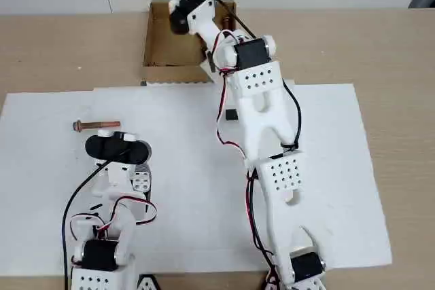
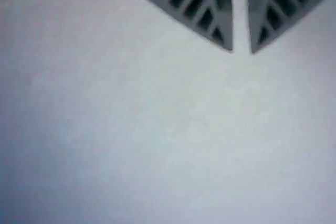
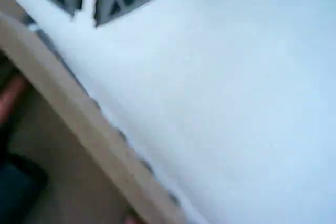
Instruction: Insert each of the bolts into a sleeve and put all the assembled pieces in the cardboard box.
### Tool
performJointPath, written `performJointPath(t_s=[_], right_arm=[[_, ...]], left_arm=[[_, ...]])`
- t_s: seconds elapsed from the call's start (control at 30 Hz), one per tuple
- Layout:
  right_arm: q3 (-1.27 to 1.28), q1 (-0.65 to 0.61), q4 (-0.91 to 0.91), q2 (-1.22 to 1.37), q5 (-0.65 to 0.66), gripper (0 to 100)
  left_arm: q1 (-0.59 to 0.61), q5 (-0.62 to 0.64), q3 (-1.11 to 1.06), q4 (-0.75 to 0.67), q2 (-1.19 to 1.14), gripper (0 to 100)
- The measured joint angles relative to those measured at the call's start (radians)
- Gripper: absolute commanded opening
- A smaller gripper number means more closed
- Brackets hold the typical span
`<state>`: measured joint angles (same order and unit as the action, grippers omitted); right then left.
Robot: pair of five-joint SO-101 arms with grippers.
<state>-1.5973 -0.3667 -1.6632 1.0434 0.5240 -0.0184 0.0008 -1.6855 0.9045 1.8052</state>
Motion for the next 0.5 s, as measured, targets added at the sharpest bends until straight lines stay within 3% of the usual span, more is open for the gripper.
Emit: performJointPath(t_s=[0.5], right_arm=[[0.075,0.038,-0.028,-0.021,0.229,0.8]], left_arm=[[0.000,0.000,0.000,0.000,0.000,1]])
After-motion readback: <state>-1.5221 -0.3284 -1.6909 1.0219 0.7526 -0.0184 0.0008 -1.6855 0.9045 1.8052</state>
